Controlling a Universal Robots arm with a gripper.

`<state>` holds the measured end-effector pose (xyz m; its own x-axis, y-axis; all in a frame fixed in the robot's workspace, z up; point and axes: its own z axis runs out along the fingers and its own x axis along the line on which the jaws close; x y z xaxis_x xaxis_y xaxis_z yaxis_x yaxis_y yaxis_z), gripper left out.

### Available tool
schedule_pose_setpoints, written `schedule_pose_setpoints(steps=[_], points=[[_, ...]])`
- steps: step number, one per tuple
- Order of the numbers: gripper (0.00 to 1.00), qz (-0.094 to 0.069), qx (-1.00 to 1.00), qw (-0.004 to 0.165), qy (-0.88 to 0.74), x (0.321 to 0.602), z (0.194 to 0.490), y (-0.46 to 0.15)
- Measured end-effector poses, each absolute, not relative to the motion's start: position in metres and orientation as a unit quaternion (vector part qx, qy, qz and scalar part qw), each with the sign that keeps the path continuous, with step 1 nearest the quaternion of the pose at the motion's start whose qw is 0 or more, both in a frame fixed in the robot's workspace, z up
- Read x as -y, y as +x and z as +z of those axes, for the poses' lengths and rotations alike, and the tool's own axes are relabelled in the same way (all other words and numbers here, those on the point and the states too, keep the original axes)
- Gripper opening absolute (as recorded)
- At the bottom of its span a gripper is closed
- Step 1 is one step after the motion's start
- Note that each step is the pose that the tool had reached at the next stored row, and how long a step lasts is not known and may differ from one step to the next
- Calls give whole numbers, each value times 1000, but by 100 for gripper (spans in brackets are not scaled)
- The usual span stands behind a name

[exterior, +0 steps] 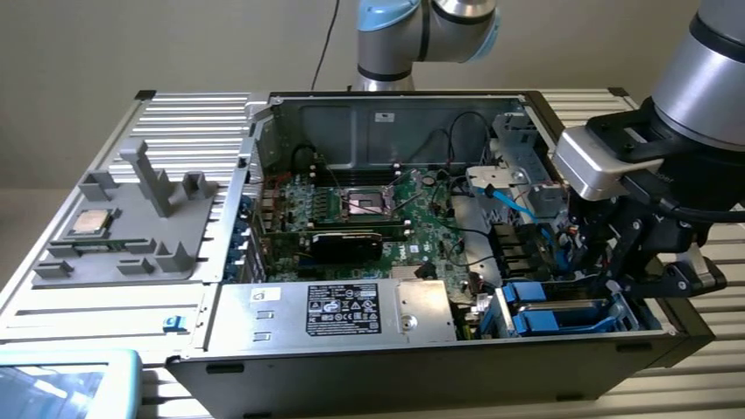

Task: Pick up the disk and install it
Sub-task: 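Insert the first disk wire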

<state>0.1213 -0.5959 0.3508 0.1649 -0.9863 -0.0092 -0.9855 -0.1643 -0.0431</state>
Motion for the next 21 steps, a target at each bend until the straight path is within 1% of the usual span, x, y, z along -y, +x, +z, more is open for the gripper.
schedule_pose_setpoints(steps=[5, 11, 21], points=[[35, -6, -637, 17, -771, 596, 351, 128], [35, 3, -631, 11, -776, 596, 352, 134], [35, 13, -627, 23, -778, 598, 352, 138]])
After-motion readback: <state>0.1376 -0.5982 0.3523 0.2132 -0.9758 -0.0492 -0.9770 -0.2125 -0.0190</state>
